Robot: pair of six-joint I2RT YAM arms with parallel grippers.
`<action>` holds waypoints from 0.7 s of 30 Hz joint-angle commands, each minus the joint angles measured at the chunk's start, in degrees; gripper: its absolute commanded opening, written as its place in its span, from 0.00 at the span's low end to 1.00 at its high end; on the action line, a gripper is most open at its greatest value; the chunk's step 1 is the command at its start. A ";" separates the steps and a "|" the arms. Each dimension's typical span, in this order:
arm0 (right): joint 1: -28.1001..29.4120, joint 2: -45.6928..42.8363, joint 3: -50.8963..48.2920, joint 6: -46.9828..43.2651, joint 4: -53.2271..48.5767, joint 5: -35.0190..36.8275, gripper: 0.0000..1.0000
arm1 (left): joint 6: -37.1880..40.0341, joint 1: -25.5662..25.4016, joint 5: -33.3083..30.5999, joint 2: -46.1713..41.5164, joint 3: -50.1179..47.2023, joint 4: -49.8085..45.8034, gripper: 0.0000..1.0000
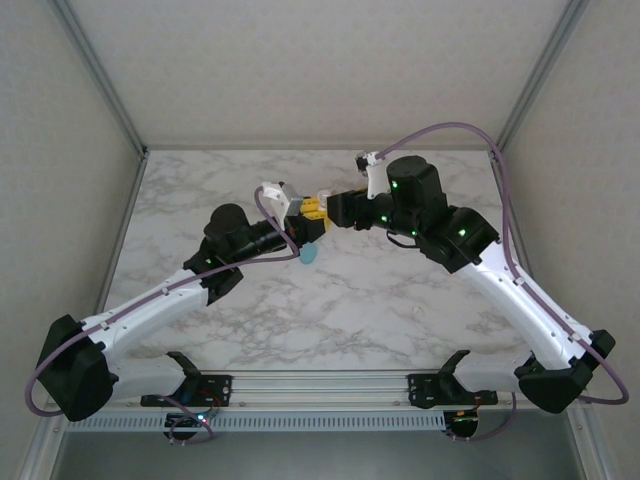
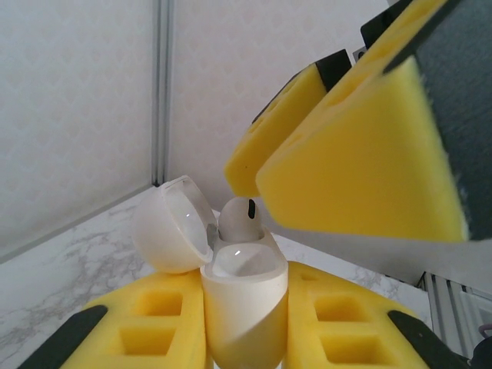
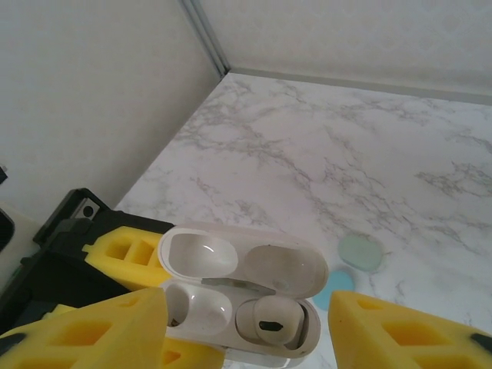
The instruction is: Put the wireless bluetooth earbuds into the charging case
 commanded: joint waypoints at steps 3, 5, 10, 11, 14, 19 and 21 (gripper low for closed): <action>-0.09 -0.44 2.94 2.62 -2.08 3.03 0.58 | 1.82 -0.39 1.77 -1.97 -0.02 2.19 0.00; -0.27 -1.36 3.51 3.18 -3.06 5.11 0.58 | 2.47 -0.39 1.33 -2.42 -0.15 1.33 0.00; -3.36 -8.62 -0.19 5.40 -6.02 14.78 0.58 | 4.05 -0.38 0.54 -3.85 -0.58 -0.74 0.00; -5.43 -10.12 -1.30 6.66 -8.10 16.05 0.57 | 4.23 -0.39 0.22 -4.16 -0.83 -0.94 0.00; -14.65 -12.94 -5.63 12.15 -15.96 16.31 0.53 | 4.52 -0.39 -0.46 -5.09 -1.58 -1.32 0.00; -30.16 -12.76 -20.77 13.56 -24.75 6.03 0.52 | 4.43 -0.39 -1.14 -6.15 -2.50 -1.90 0.00; -32.33 -9.49 -26.71 12.45 -24.89 1.50 0.52 | 4.33 -0.39 -1.20 -6.36 -2.70 -2.16 0.00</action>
